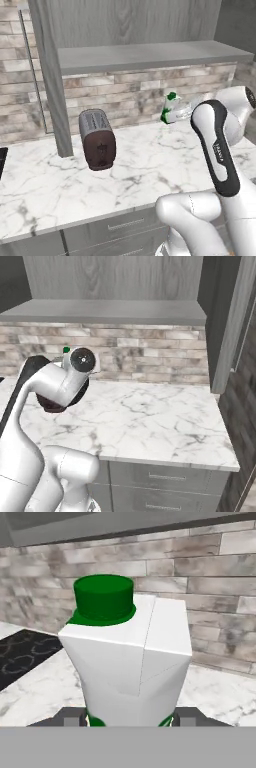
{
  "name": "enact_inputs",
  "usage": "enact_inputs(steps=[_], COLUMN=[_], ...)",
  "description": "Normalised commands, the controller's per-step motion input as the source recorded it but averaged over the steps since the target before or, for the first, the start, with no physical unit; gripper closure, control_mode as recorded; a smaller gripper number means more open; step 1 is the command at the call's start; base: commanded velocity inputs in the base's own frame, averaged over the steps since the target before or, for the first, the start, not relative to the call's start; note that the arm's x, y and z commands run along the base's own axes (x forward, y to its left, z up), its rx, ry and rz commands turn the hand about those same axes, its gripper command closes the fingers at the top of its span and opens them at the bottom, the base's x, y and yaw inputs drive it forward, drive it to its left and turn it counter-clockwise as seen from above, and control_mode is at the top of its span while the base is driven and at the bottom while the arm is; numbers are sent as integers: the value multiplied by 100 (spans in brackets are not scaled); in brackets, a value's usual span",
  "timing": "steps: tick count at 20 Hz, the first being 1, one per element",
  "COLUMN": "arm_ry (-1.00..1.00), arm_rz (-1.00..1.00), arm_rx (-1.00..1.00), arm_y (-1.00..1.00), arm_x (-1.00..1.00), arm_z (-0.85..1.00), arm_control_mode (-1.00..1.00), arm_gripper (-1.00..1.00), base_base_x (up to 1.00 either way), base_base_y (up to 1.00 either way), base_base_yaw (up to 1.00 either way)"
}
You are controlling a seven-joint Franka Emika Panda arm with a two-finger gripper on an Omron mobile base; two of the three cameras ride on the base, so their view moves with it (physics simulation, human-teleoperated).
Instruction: Pick the milk from the counter and place it in the open cabinet.
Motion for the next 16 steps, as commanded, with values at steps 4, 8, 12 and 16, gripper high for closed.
enact_inputs(steps=[4,8,12,16], arm_ry=[2,8,0,-1], arm_rz=[-72,-61,-52,-28], arm_rx=[-14,-13,-5,-1], arm_y=[-26,-18,-1,1], arm_x=[0,-10,-32,-6], arm_z=[85,86,84,99], arm_control_mode=[-100,-100,-100,-100], arm_gripper=[100,100,100,100], base_base_x=[0,0,0,0], base_base_y=[0,0,0,0], base_base_yaw=[0,0,0,0])
